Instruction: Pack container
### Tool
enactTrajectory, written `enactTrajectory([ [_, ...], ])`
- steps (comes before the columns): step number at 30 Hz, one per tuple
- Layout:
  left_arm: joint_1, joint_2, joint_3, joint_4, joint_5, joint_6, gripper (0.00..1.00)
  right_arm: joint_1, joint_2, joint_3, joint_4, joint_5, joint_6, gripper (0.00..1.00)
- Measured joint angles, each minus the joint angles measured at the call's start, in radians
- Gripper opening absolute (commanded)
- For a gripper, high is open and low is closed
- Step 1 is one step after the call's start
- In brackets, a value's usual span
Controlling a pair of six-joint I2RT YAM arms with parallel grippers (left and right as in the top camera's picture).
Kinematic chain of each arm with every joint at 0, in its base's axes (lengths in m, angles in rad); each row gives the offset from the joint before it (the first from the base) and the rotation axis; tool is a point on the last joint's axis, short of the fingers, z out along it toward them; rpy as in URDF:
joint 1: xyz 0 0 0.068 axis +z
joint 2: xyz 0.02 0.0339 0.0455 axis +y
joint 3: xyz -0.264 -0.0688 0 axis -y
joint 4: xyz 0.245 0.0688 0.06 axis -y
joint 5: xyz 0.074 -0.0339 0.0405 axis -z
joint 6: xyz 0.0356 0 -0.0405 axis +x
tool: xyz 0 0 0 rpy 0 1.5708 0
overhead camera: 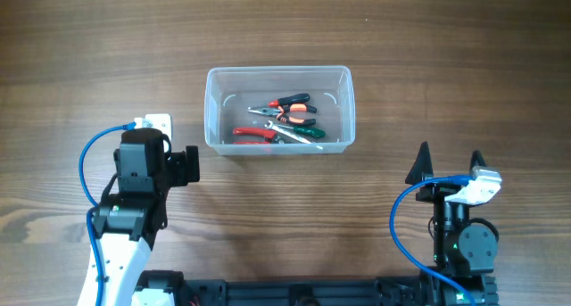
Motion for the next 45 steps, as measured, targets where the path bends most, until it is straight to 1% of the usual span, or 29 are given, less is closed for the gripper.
enactTrajectory([
  [20, 0.0, -0.012, 0.0, -0.005, 0.0, 0.0, 1.0, 0.0, 0.0, 0.0, 0.0, 0.0, 0.0, 1.0],
  [21, 0.0, -0.034, 0.0, -0.025, 0.002, -0.001, 1.0, 0.0, 0.0, 0.0, 0.0, 0.0, 0.0, 1.0],
  [23, -0.002, -0.138, -0.005, -0.048, 0.029, -0.016, 1.0, 0.0, 0.0, 0.0, 0.0, 0.0, 0.0, 1.0],
  [26, -0.002, -0.381, -0.037, -0.049, 0.093, -0.028, 1.0, 0.0, 0.0, 0.0, 0.0, 0.0, 0.0, 1.0],
  [27, -0.002, -0.438, -0.044, -0.051, 0.106, -0.031, 1.0, 0.0, 0.0, 0.0, 0.0, 0.0, 0.0, 1.0],
  [29, -0.002, -0.607, -0.098, -0.025, 0.14, -0.036, 1.0, 0.0, 0.0, 0.0, 0.0, 0.0, 0.0, 1.0],
  [30, -0.002, -0.65, -0.118, -0.018, 0.148, -0.038, 1.0, 0.0, -0.001, 0.0, 0.0, 0.0, 0.0, 1.0],
  [32, -0.002, -0.755, -0.218, 0.1, 0.164, -0.04, 1.0, 0.0, -0.001, 0.0, 0.0, 0.0, 0.0, 1.0],
  [34, -0.002, -0.805, -0.304, 0.224, 0.168, -0.043, 1.0, 0.0, -0.001, 0.0, 0.0, 0.0, 0.0, 1.0],
  [35, -0.002, -0.815, -0.332, 0.262, 0.167, -0.043, 1.0, 0.0, -0.001, 0.0, 0.001, 0.0, 0.0, 1.0],
  [37, 0.003, -0.833, -0.423, 0.399, 0.163, -0.045, 1.0, 0.0, -0.001, 0.0, 0.0, 0.0, 0.0, 1.0],
  [40, 0.005, -0.842, -0.503, 0.488, 0.151, -0.045, 1.0, 0.0, -0.001, 0.0, 0.0, 0.0, 0.0, 1.0],
  [43, 0.022, -0.872, -0.577, 0.513, 0.151, -0.045, 1.0, 0.0, -0.001, 0.0, 0.0, 0.0, 0.0, 1.0],
  [45, 0.038, -0.895, -0.605, 0.473, 0.161, -0.046, 1.0, 0.0, -0.001, 0.0, 0.0, 0.0, 0.0, 1.0],
])
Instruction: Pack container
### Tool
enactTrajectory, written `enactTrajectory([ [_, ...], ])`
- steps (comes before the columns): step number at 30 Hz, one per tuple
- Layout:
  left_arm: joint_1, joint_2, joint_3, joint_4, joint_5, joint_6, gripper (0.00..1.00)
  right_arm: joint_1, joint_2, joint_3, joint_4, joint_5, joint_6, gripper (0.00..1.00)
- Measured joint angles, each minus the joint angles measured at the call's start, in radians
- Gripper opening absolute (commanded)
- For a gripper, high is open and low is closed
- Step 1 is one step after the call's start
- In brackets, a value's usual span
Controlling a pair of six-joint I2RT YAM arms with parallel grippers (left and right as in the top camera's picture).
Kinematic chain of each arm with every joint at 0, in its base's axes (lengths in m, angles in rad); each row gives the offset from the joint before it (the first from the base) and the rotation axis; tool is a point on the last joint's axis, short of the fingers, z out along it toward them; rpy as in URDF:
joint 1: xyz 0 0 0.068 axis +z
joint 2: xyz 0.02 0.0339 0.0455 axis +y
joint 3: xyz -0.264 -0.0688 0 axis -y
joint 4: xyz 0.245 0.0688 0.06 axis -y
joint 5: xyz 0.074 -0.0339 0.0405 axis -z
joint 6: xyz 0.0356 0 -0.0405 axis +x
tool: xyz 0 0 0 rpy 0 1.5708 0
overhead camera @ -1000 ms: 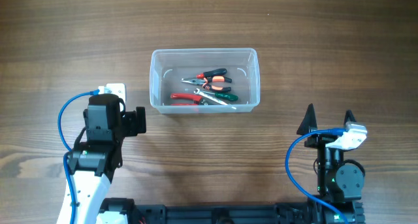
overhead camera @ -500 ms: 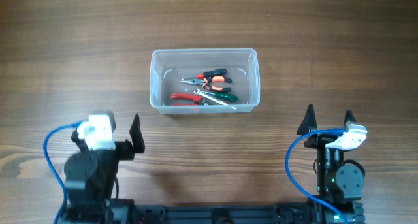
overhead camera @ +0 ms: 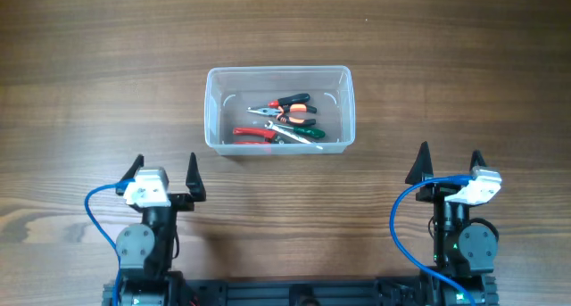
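Observation:
A clear plastic container [overhead camera: 279, 110] sits at the middle of the wooden table in the overhead view. Inside it lie several hand tools: pliers with red-and-black handles [overhead camera: 287, 105], a green-handled tool [overhead camera: 302, 128] and a red-handled tool [overhead camera: 252, 134]. My left gripper [overhead camera: 164, 170] stands open near the front left edge, well short of the container, with nothing between its fingers. My right gripper [overhead camera: 449, 163] stands open at the front right, also empty and apart from the container.
The wooden table [overhead camera: 464, 56] spreads around the container. Blue cables loop beside both arm bases at the front edge. No loose objects lie outside the container.
My left arm has drawn back from beside the container's left front corner to the front left edge, fingers now pointing away from the base. The right arm and the tools have not moved.

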Motion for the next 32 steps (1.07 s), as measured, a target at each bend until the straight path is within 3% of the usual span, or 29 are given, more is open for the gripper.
enactTrajectory([
  [32, 0.007, -0.012, -0.005, -0.003, 0.055, 0.0, 1.0, 0.0, 0.0, 0.0, 0.0, 0.0, 0.0, 1.0],
])
